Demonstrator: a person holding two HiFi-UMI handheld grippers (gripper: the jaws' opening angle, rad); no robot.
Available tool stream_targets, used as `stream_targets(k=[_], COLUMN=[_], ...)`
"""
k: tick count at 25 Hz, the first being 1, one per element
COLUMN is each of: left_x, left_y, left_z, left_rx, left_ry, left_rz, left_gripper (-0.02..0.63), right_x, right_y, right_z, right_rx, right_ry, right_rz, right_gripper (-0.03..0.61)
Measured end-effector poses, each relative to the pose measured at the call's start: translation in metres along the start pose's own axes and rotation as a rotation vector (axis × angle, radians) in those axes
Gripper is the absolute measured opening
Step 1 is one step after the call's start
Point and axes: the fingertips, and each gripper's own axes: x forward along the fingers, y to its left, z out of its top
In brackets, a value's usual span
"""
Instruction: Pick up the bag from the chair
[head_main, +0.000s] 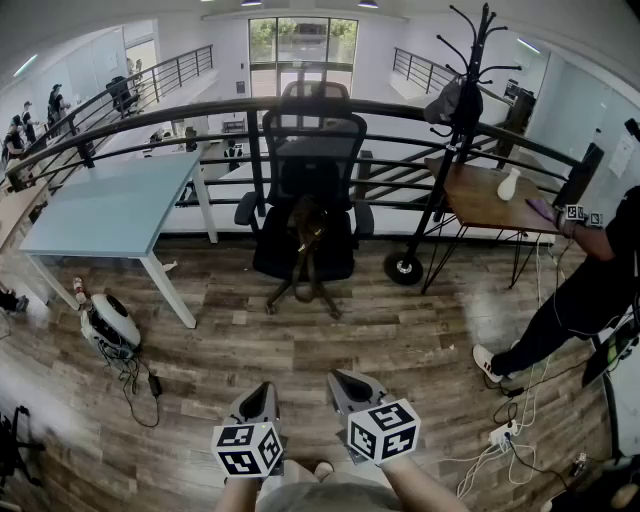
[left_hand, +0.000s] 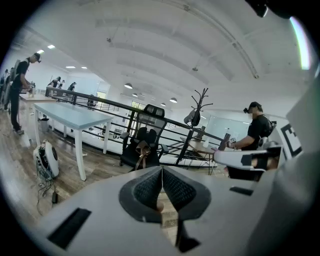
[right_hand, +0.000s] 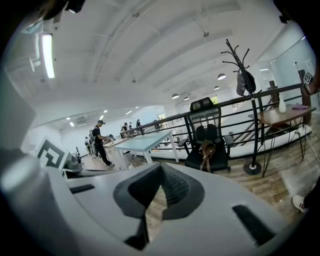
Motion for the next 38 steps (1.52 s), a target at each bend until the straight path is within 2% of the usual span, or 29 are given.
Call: stream_targets(k=[11,20,27,38], left_x=[-0.009,0.003,0.045,0.128], left_y=[-0.018,-0.02,0.004,0.054], left_z=[-0.002,-0.007,0.013,0.076], left_rx=[-0.011,-0.02,-0.023,-0.012], left_ry=[-0.021,0.005,0.015,0.027], left_rz=[0.011,0.001,-0.016,-0.049], left_gripper=[0.003,0.003,0.003,0.003], right_x=[-0.018,-0.013,0.035,0.134], right_y=[-0.002,-0.009,-0.026,-0.052], right_z=[0.002,0.0,0.012,0.066], right_rx=[-0.019,0.027,0.052,0.049], right_ry=[-0.007,0.001,0.015,-0.003], right_rz=[0.027,0.044,0.035,0.008], right_gripper=[0.0,0.0,0.0,0.0])
